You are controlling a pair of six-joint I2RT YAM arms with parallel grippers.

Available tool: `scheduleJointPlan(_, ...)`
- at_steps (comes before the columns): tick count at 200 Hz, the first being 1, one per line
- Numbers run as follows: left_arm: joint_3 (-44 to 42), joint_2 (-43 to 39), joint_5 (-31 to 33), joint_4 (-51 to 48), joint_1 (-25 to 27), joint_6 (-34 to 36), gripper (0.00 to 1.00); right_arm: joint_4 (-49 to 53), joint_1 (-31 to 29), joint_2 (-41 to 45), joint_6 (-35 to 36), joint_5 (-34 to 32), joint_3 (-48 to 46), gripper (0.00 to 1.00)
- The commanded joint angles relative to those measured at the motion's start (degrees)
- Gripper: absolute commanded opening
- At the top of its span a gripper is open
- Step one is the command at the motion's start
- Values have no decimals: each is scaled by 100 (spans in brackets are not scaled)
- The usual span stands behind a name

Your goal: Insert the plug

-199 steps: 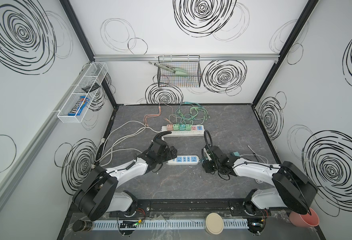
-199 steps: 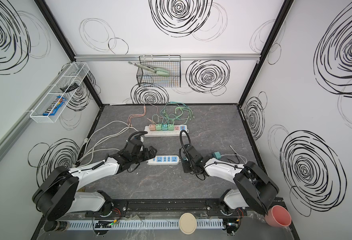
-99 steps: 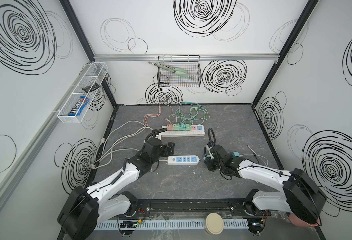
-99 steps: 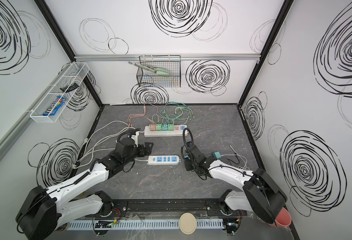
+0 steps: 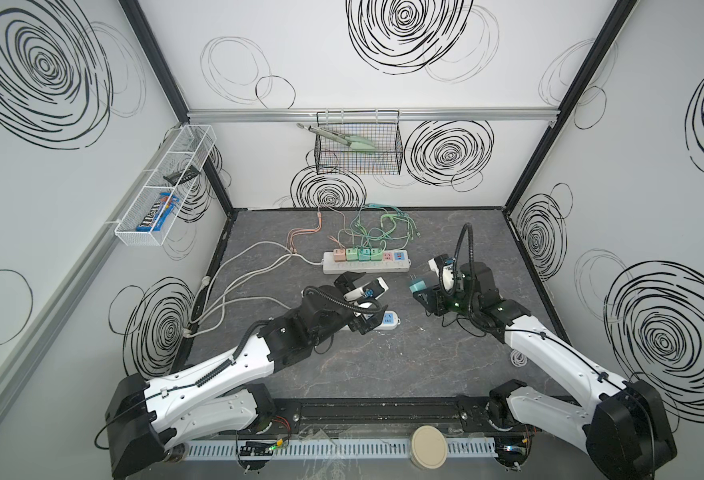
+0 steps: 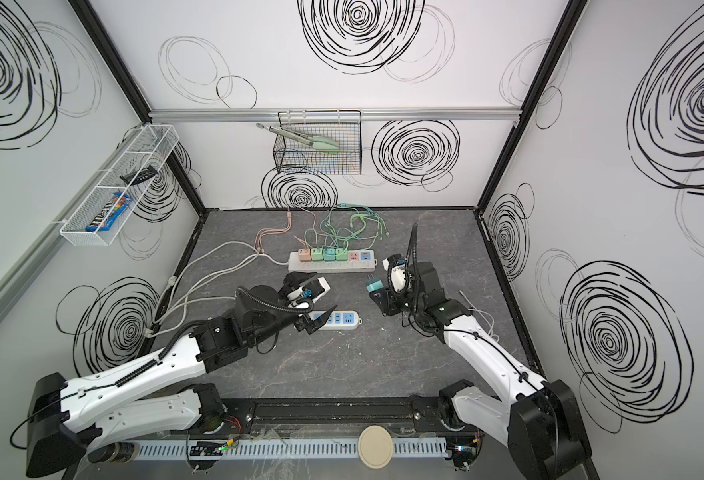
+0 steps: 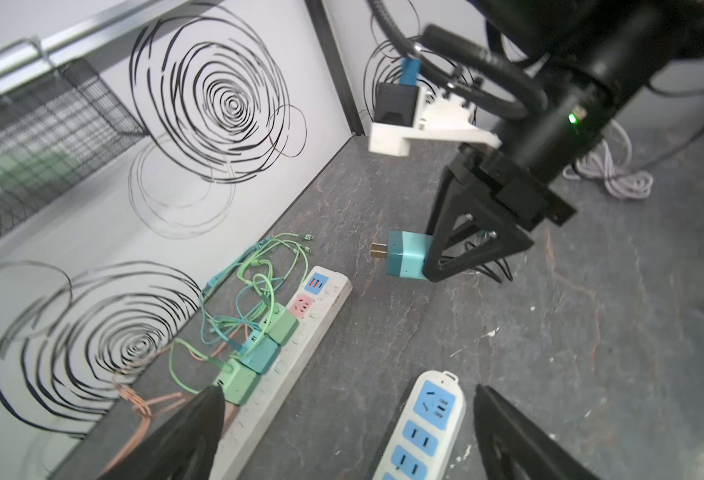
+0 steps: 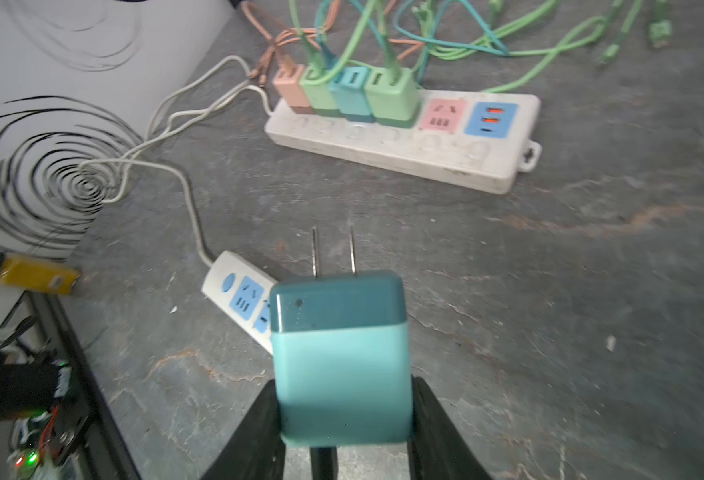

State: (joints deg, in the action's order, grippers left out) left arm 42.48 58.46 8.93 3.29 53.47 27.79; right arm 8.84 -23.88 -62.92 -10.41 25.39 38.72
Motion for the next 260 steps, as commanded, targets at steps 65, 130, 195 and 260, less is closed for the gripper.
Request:
scheduleJointPlan(65, -691, 412, 490, 1343, 171, 4088, 92, 867, -743, -624, 1392, 1665, 783, 30)
scheduleJointPlan(130, -784, 520, 655, 919, 339, 4611, 87, 934, -1163, -940, 1614, 1783, 917, 31)
scheduleJointPlan(195, -995, 689, 628, 1137, 548, 4823, 74, 908, -1290, -1135, 1622, 2106, 994, 31)
scheduleJointPlan(260, -1022, 652, 247, 1268, 436, 4301, 41, 945, -1343, -1192, 1655, 2400, 1058, 29)
